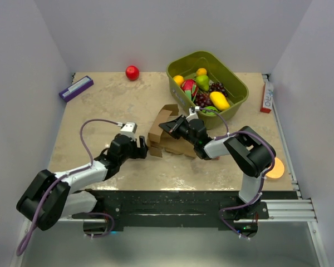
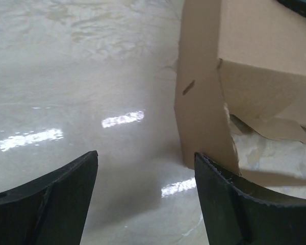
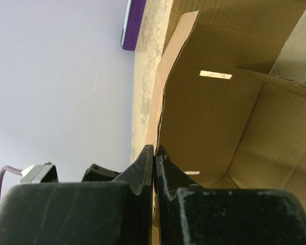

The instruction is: Fold the paper box

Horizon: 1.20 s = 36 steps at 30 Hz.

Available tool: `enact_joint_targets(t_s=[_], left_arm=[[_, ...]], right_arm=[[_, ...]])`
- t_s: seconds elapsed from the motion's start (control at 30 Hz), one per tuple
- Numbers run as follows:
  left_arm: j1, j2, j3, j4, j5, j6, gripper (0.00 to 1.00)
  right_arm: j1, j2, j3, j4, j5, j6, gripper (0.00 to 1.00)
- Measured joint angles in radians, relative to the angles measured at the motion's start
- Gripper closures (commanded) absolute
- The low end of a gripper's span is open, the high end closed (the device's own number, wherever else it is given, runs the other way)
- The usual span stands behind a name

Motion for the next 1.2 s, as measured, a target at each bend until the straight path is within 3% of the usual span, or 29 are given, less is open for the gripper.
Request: enact_joint_targets(t_s=[0.27,0.73,1.2], left_arm=[[-0.100,0.078,0.001,0.067,0.017,-0.011,0.22],[-0.114,0.142,0.022,0.199,0.013,-0.029,0.25],[-0.187,0.126,-0.031,0.391,-0.015,-0.101,0.19]], right_arm=[[0.000,0.000,0.000,-0.003,0.000,0.002,1.00],[0.000,0.000,-0.014,0.012,0.006,0.006,1.00],[-0.001,0.000,-0.020,0.021,0.008,0.008,1.00]])
